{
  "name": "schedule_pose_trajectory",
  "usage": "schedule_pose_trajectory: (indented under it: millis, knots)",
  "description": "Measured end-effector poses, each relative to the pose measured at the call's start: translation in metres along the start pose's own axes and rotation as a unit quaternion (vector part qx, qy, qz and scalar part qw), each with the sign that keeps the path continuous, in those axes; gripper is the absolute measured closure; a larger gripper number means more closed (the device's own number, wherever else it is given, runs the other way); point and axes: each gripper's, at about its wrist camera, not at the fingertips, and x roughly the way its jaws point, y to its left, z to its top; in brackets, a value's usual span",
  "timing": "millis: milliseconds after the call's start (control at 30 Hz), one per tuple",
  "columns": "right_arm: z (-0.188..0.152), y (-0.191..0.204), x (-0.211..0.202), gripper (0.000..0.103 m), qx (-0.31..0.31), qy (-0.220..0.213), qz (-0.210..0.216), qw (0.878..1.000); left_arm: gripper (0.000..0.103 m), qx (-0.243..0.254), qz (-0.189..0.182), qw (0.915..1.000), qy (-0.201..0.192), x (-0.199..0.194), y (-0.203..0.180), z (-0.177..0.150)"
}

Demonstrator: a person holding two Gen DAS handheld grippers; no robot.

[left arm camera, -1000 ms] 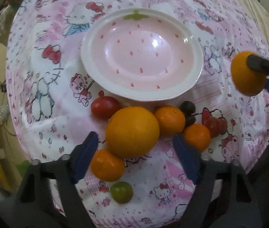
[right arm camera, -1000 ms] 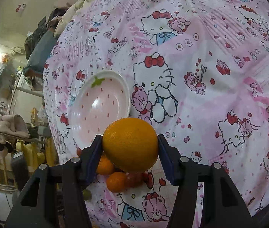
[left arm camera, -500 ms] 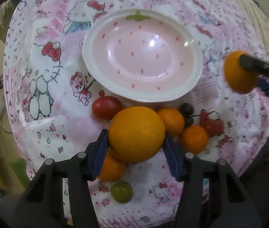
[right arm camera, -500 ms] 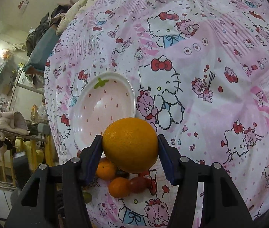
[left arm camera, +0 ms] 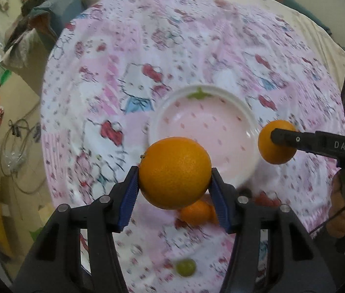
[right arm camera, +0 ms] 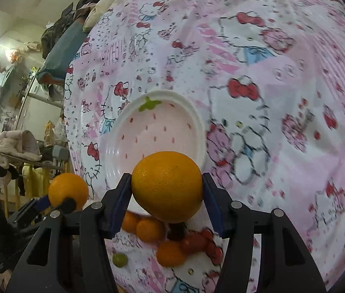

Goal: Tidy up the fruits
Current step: 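Lower the orange onto the plate and open the right gripper while left lifts large orange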

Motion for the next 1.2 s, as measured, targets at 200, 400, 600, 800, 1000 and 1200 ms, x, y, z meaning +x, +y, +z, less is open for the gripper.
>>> schedule_pose_trajectory:
  millis: [200,400,600,800,1000,1200]
  knots:
    - [0.026,0.020,0.033,0.044,-0.022,0.019,-0.006,1.000,0.051,-0.007,0.017,0.9997,-0.018,0.018,0.013,0.007]
    - [0.051,0.030,0.083,0.044,-0.045,0.049,-0.027,0.997,0.051,-0.027,0.007,0.9995,-0.013,0.031,0.026,0.012]
    - [0.065,0.021,0.103,0.043,-0.019,0.054,-0.023,0.998,0.051,-0.025,0.000,0.9994,-0.024,0.034,0.029,0.016]
    - [0.075,0.009,0.098,0.035,0.009,0.048,-0.020,0.999,0.051,-0.022,0.008,0.9995,-0.020,0.042,0.022,0.023]
    - [0.076,0.012,0.076,0.023,0.001,0.034,0.002,0.999,0.051,-0.016,0.025,0.9992,-0.026,0.050,0.015,0.027]
    - [0.060,-0.001,0.038,0.018,0.018,0.014,0.006,1.000,0.051,-0.005,0.027,0.9994,-0.021,0.064,-0.001,0.036]
